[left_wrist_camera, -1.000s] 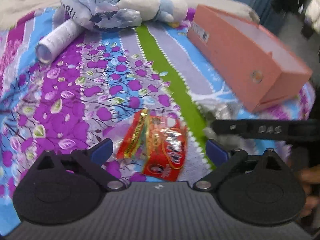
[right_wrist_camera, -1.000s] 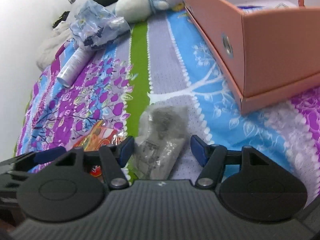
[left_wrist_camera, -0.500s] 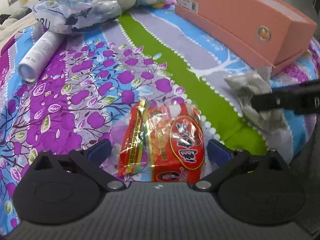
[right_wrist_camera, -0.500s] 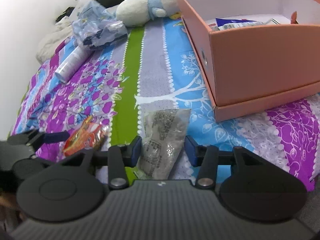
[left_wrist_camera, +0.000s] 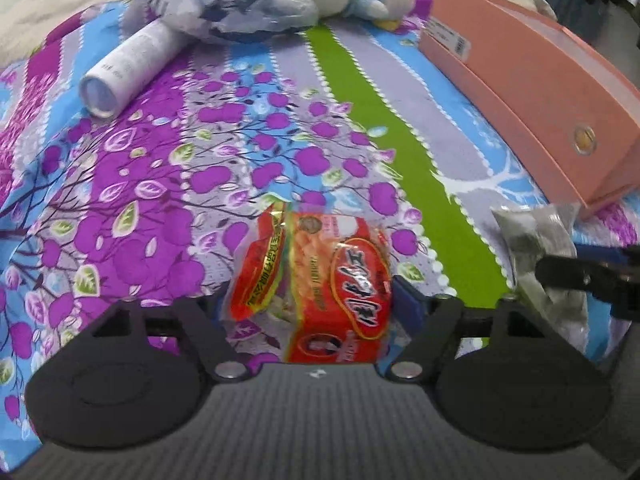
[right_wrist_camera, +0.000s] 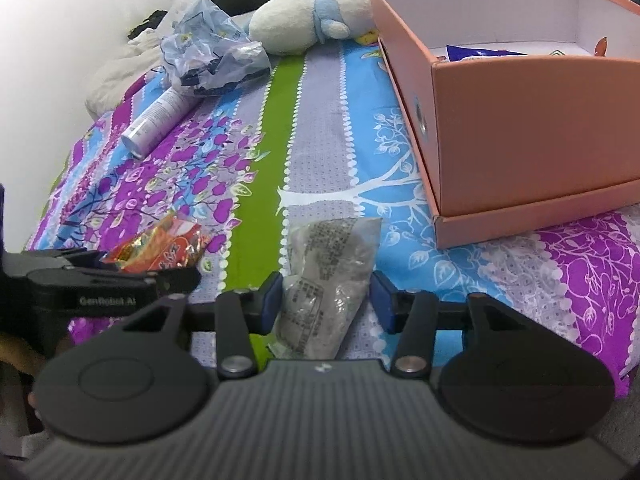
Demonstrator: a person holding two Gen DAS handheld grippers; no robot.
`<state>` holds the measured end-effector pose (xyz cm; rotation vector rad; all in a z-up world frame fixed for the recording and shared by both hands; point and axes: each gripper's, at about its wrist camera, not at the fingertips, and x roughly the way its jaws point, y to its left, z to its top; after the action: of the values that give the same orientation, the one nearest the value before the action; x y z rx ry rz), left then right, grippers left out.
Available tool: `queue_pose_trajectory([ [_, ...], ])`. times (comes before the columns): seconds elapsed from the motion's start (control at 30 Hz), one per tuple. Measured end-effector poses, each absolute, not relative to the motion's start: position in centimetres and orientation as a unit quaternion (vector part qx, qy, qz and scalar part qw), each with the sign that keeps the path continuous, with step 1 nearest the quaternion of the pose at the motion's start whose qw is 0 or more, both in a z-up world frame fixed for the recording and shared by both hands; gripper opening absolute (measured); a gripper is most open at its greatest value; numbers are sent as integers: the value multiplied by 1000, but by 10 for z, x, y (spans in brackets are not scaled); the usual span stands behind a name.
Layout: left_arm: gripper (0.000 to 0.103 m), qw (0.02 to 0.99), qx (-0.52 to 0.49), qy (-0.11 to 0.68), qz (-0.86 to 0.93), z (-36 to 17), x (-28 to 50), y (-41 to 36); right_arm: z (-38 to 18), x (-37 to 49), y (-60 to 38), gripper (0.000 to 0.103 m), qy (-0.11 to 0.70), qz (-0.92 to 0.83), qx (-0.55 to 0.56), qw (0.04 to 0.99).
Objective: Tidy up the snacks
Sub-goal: 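Carry the red packet and silver packet over the open pink box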
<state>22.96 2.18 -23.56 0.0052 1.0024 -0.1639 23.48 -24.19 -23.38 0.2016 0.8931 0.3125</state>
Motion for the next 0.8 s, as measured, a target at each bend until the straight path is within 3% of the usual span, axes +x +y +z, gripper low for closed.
queue_pose_trajectory([
  [0.17, 62, 875, -35, 479, -59, -229, 228, 33, -231, 233, -240, 46, 427, 154, 98, 886],
  [0.6, 61, 882, -117, 453, -46, -185, 208, 41, -206, 229, -233, 42, 415, 156, 90, 892],
  [0.8, 62, 887, -108, 445, -61, -157, 204, 32, -181, 228, -231, 41, 399, 156, 80, 900],
])
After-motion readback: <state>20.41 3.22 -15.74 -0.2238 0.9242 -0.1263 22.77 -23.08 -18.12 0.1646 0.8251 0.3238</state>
